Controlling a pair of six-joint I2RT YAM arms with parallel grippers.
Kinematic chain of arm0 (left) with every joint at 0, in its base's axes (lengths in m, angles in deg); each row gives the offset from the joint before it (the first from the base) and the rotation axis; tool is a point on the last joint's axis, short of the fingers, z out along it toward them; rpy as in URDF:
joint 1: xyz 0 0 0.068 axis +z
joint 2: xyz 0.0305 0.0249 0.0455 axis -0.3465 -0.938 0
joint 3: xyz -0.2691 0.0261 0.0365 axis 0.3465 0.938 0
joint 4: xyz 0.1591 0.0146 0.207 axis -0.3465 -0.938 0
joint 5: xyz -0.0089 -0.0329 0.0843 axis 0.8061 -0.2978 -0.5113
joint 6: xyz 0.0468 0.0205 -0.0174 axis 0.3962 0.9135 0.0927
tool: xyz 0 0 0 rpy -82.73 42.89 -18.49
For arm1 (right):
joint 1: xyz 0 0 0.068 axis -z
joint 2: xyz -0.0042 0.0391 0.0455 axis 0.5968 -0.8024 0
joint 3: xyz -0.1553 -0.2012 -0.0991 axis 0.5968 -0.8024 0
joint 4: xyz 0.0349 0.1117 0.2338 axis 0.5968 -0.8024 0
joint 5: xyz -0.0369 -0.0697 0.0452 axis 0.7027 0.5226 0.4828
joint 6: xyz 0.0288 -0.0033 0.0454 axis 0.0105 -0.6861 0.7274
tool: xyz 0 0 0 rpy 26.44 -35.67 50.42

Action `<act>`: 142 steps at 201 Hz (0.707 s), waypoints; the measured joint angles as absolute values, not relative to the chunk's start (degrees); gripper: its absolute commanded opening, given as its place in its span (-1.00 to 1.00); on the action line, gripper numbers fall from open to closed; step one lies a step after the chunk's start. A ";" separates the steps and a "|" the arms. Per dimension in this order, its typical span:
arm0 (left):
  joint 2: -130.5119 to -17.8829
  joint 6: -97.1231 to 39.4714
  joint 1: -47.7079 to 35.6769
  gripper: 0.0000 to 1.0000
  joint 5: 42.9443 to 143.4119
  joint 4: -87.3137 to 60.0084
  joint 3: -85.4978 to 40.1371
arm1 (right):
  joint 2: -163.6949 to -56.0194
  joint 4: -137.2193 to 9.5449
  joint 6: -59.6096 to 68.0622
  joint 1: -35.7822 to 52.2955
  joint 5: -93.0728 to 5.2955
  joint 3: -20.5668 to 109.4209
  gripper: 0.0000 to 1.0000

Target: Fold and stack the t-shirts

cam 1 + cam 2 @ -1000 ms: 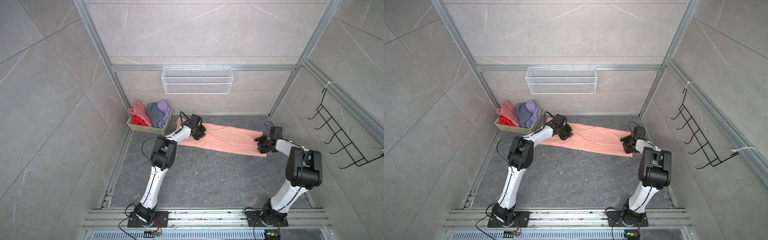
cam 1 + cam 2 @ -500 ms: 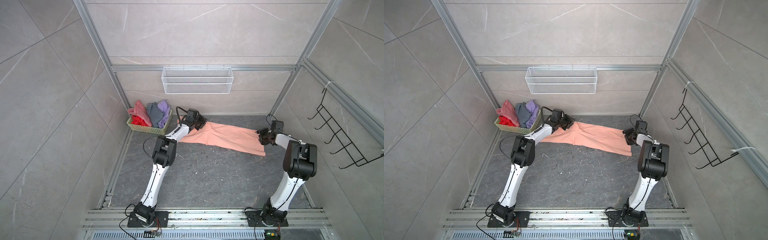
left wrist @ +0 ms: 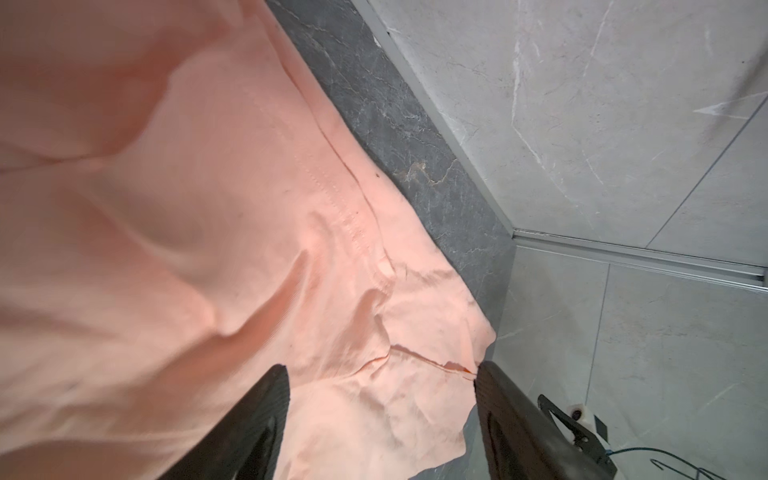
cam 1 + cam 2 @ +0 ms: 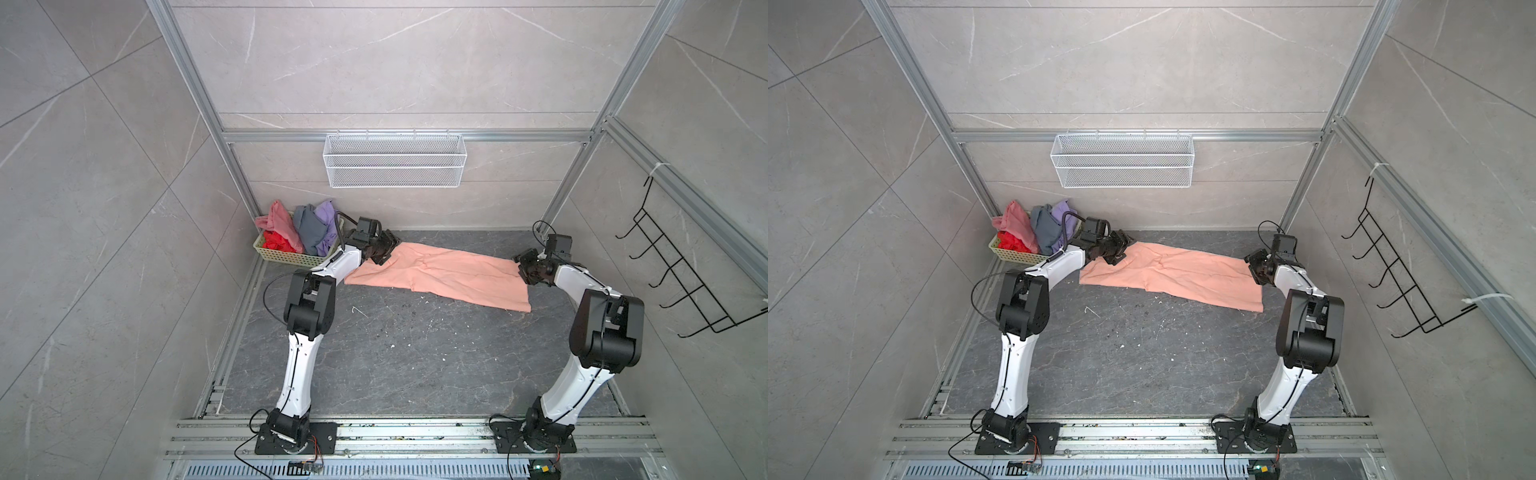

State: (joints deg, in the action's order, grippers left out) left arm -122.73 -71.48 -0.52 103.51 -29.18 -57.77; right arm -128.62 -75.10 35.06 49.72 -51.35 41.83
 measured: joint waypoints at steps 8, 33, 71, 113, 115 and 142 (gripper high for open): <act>-121.83 -70.57 -0.30 0.49 103.10 -30.23 -57.02 | -128.75 -74.93 35.06 49.20 -51.44 41.54 0.17; -121.41 -68.95 0.09 0.50 101.33 -32.27 -55.34 | -131.53 -74.10 35.13 47.29 -51.22 41.46 0.16; -122.46 -68.73 0.37 0.52 98.33 -35.78 -52.59 | -136.62 -74.60 34.99 44.58 -50.09 41.48 0.14; -123.73 -68.69 0.92 0.53 96.49 -36.77 -52.83 | -136.49 -76.70 34.71 42.70 -47.42 40.89 0.09; -123.82 -68.64 0.96 0.53 96.47 -36.92 -52.96 | -136.34 -76.79 34.73 42.62 -47.29 40.78 0.09; -125.98 -66.41 1.51 0.53 96.63 -39.76 -57.00 | -133.56 -80.28 34.75 40.48 -46.44 38.02 0.08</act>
State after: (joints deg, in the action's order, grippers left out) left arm -125.98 -66.41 1.51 96.63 -39.76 -57.00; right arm -133.56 -80.28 34.75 40.48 -46.44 38.02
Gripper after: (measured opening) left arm 0.765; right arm 0.543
